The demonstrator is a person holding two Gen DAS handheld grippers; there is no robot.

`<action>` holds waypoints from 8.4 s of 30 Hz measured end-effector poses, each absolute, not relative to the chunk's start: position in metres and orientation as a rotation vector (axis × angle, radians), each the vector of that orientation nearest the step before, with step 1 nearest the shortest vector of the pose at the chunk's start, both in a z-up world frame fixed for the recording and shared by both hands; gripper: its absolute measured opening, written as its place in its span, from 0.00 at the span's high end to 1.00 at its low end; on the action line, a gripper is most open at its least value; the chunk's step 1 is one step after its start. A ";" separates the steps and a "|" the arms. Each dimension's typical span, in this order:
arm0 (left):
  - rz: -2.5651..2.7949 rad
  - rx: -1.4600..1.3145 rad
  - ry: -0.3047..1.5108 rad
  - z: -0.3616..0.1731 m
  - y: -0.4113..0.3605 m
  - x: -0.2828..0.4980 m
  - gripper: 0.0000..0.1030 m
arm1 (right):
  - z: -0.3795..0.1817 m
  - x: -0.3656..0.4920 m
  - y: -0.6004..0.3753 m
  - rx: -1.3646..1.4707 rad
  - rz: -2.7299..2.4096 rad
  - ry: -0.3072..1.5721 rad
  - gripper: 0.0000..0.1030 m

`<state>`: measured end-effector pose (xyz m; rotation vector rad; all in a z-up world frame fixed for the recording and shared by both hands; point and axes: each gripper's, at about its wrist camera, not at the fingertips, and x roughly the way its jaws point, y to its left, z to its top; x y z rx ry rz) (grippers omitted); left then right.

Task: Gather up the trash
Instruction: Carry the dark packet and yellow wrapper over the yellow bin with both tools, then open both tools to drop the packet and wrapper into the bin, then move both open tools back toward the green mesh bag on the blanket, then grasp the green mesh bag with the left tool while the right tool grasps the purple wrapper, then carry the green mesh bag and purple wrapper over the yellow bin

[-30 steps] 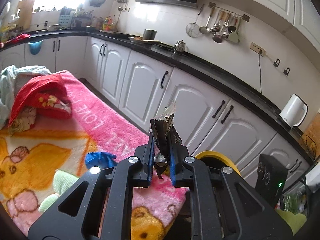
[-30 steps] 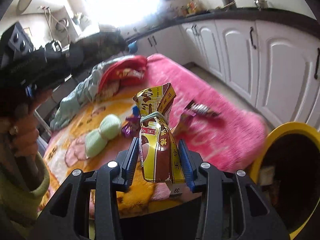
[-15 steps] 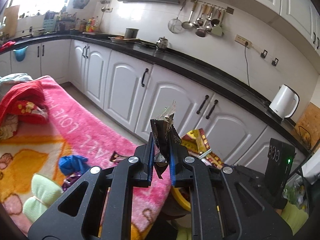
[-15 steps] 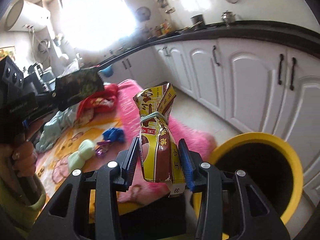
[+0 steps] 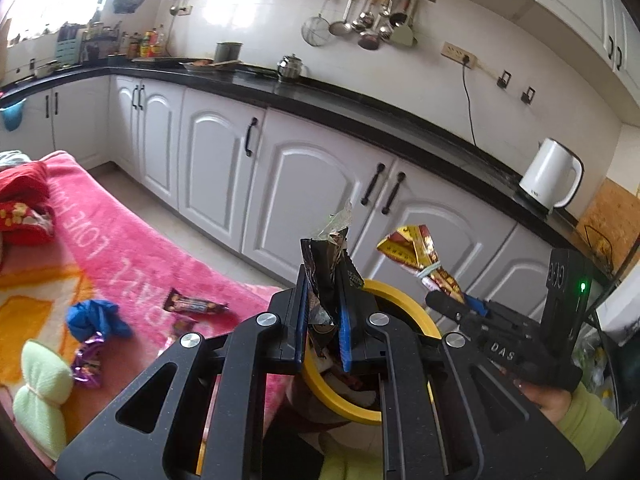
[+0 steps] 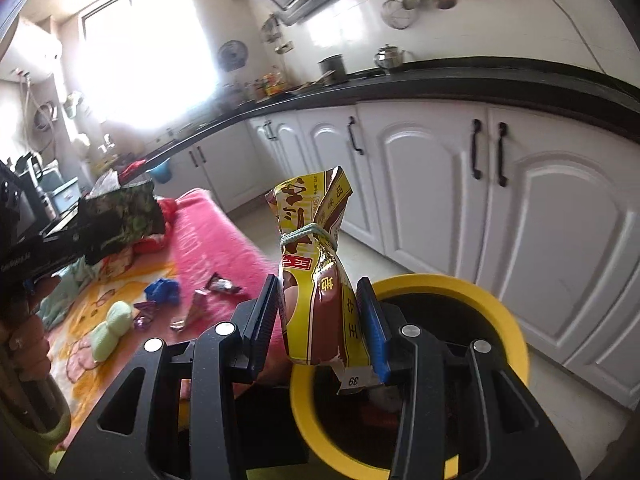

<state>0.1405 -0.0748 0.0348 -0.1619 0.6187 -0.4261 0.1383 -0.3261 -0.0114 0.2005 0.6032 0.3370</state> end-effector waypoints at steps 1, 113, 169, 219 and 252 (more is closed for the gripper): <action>-0.431 -0.156 0.623 0.033 -0.079 0.140 0.93 | -0.013 0.137 -0.330 0.204 0.329 0.603 0.63; -0.159 -0.212 0.565 0.009 0.000 0.114 0.11 | -0.016 0.116 -0.299 0.173 0.234 0.559 0.25; 0.014 -0.299 0.737 -0.061 0.178 0.100 0.11 | -0.064 0.181 -0.073 -0.016 0.460 0.796 0.15; 0.026 -0.305 0.784 -0.051 0.180 0.089 0.44 | -0.101 0.163 -0.096 0.070 0.504 0.872 0.84; -0.192 -0.223 0.641 0.006 0.068 0.086 0.44 | -0.011 0.135 -0.184 0.096 0.496 0.694 0.84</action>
